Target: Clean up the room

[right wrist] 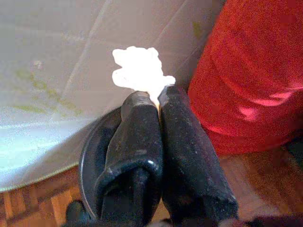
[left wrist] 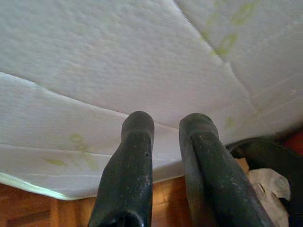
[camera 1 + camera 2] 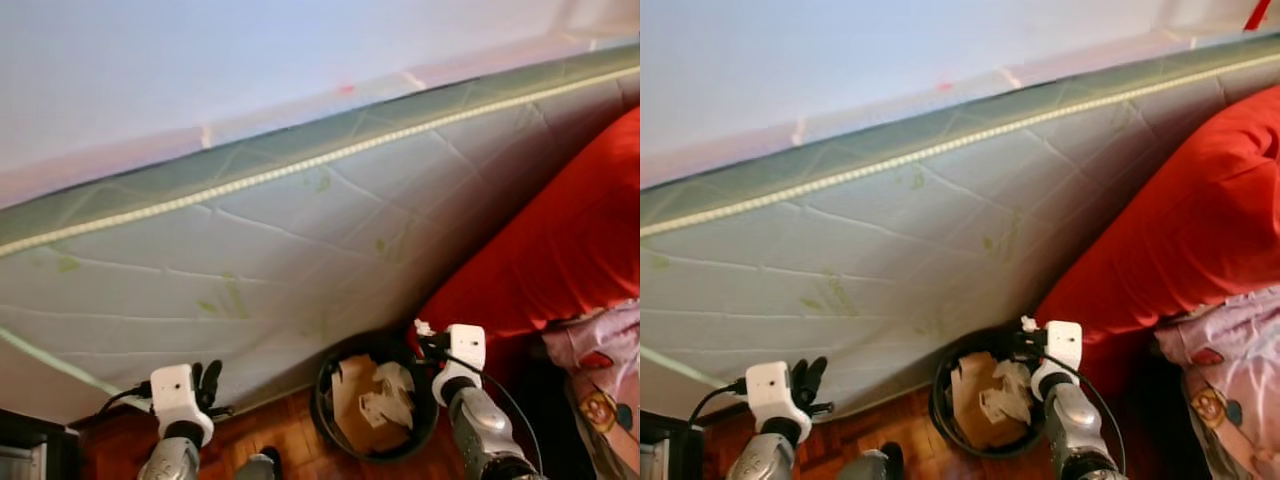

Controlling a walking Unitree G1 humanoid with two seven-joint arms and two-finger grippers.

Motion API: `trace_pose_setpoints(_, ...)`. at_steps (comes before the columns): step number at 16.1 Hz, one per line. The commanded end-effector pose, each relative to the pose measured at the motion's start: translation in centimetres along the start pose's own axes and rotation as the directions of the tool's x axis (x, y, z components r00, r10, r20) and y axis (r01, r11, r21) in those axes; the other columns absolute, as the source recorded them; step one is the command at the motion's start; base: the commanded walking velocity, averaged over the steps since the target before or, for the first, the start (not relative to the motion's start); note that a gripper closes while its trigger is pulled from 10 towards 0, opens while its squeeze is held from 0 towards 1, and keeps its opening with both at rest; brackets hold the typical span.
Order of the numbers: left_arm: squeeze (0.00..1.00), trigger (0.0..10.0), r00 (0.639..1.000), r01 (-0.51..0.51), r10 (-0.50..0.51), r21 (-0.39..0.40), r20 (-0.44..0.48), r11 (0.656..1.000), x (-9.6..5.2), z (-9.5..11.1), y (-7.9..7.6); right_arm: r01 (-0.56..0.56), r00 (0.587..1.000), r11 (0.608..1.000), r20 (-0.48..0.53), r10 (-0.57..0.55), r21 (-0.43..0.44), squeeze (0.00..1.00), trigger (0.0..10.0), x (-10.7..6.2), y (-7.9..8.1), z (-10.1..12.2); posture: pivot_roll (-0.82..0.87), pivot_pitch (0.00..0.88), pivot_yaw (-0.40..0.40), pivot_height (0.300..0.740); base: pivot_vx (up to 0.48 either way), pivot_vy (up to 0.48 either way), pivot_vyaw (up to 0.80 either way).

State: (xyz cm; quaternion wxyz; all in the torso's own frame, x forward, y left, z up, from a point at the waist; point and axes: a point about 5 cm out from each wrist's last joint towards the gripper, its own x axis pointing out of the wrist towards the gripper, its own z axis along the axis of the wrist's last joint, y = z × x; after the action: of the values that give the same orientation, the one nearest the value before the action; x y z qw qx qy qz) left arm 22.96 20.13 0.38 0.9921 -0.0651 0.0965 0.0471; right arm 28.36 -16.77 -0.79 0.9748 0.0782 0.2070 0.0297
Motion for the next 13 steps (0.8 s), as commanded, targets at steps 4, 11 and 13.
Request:
trace_pose_setpoints(4, 0.0, 10.0, 0.999, -0.021, 0.022, 0.013, -0.041, 1.0, -1.3, -0.7, 0.8, -0.024, 0.998, 0.999, -0.055, 0.023, -0.026, 0.0, 10.0, -0.2, 0.3, -1.0, 0.15, 0.302, -0.016, 0.702, 0.0, 0.0, 0.0)
trace_pose_setpoints(11, 0.0, 10.0, 1.0, -0.007, 0.008, 0.022, -0.008, 1.0, -1.8, 0.5, 0.6, -0.029, 0.998, 0.999, -0.058, 0.027, -0.035, 0.0, 10.0, 0.6, 0.2, 0.6, 0.16, 0.358, -0.022, 0.687, 0.0, 0.0, 0.0)
trace_pose_setpoints(13, 0.0, 10.0, 1.0, 0.007, -0.007, 0.024, 0.003, 1.0, -1.7, 0.9, 0.3, -0.046, 0.998, 0.998, -0.049, 0.044, -0.044, 0.0, 10.0, 0.6, 0.4, 0.6, 0.17, 0.372, -0.023, 0.669, 0.0, 0.0, 0.0)
